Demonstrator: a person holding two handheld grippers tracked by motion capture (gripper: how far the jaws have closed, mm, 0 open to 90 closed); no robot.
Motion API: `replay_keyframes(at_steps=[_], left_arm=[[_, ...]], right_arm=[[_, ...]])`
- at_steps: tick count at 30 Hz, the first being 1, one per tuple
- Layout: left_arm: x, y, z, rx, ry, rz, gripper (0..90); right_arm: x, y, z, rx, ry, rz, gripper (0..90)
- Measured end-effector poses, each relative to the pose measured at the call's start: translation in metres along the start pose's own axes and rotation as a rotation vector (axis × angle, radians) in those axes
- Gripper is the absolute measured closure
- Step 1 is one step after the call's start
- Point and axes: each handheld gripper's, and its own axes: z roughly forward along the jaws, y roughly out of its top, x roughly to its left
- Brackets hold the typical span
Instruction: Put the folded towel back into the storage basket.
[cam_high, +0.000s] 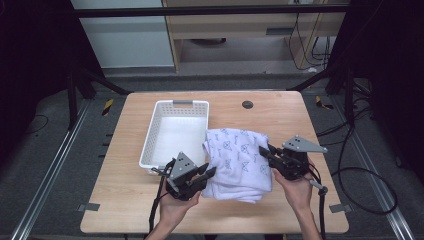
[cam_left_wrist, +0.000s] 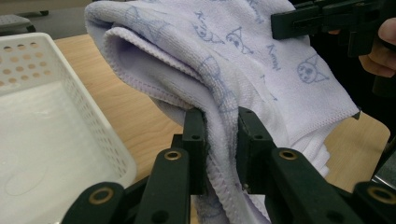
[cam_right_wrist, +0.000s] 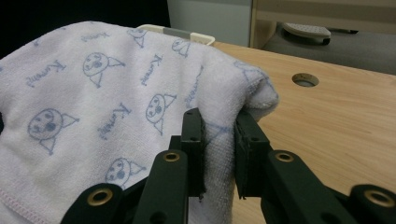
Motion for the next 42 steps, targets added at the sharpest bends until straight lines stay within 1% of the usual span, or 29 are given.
replay_keyframes(at_steps=[3,4,6,8,9,10,19,25,29,36,39,42], left_arm=[[0.003,0.002,-0.003,-0.008,0.004,-0.005,75.0],[0.005,0.002,-0.004,-0.010,0.005,-0.007,75.0],[0.007,0.004,-0.006,-0.016,0.007,-0.009,75.0],[0.010,0.005,-0.008,-0.027,0.008,-0.020,75.0],[0.011,0.006,-0.010,-0.031,0.013,-0.014,75.0],[0.012,0.007,-0.011,-0.035,0.015,-0.017,75.0],[0.023,0.014,-0.024,-0.069,0.028,-0.032,75.0],[0.033,0.017,-0.032,-0.083,0.043,-0.047,75.1],[0.041,0.020,-0.037,-0.091,0.049,-0.061,75.1],[0.054,0.023,-0.050,-0.119,0.076,-0.088,75.1],[0.058,0.024,-0.053,-0.125,0.087,-0.090,75.1],[0.062,0.025,-0.056,-0.132,0.098,-0.095,75.1]], right_arm=[[0.003,0.005,0.002,-0.011,0.003,-0.001,76.6],[0.004,0.008,0.003,-0.017,0.000,-0.010,76.6],[0.006,0.009,0.003,-0.015,-0.003,-0.010,76.6],[0.009,0.013,0.004,-0.021,-0.007,-0.018,76.6],[0.011,0.015,0.005,-0.024,-0.010,-0.024,76.6],[0.012,0.017,0.005,-0.030,-0.011,-0.031,76.6],[0.022,0.033,0.010,-0.055,-0.005,-0.037,76.6],[0.031,0.044,0.019,-0.061,-0.008,-0.057,76.6],[0.036,0.053,0.024,-0.067,-0.005,-0.061,76.6],[0.048,0.067,0.034,-0.081,0.006,-0.078,76.6],[0.052,0.071,0.038,-0.089,0.006,-0.089,76.6],[0.056,0.076,0.043,-0.091,0.007,-0.091,76.6]])
